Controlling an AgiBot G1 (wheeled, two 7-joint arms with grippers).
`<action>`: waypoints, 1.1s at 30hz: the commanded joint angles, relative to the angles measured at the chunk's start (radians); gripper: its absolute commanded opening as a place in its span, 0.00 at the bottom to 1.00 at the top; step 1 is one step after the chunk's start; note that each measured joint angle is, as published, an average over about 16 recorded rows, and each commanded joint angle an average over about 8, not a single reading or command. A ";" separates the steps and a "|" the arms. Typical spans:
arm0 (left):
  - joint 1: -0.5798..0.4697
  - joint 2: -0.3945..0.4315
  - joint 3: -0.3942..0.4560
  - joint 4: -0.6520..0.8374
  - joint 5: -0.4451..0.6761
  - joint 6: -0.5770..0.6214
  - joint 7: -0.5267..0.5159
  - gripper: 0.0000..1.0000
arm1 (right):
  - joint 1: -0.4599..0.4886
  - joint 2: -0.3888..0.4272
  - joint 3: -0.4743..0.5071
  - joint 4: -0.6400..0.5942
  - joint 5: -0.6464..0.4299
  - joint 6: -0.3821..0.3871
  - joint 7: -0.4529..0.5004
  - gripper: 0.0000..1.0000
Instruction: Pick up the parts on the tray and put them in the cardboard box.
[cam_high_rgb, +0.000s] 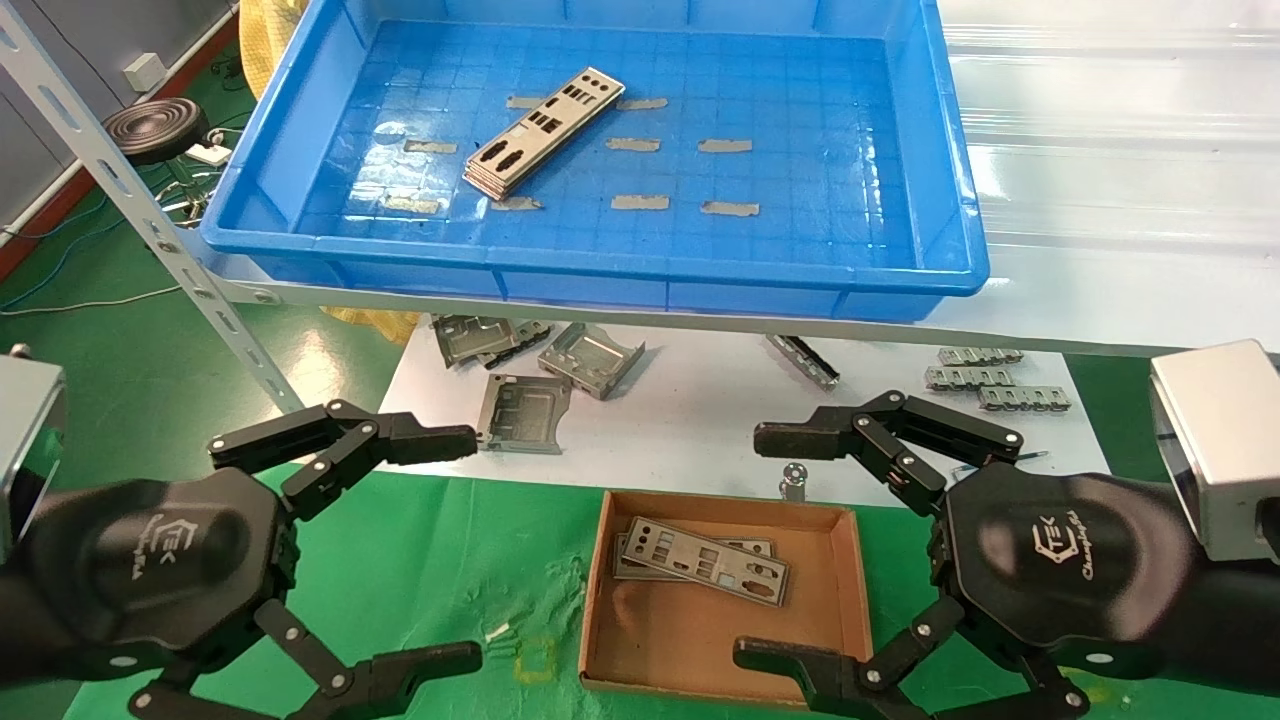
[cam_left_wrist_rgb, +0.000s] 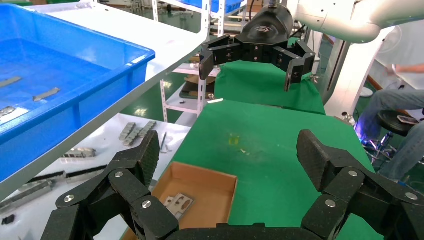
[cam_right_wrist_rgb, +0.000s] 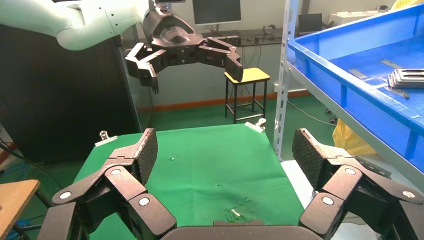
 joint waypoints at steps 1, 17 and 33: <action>0.000 0.000 0.000 0.000 0.000 0.000 0.000 1.00 | 0.000 0.000 0.000 0.000 0.000 0.000 0.000 1.00; 0.000 0.000 0.000 0.000 0.000 0.000 0.000 1.00 | 0.000 0.000 0.000 0.000 0.000 0.000 0.000 1.00; 0.000 0.000 0.000 0.000 0.000 0.000 0.000 1.00 | 0.000 0.000 0.000 0.000 0.000 0.000 0.000 1.00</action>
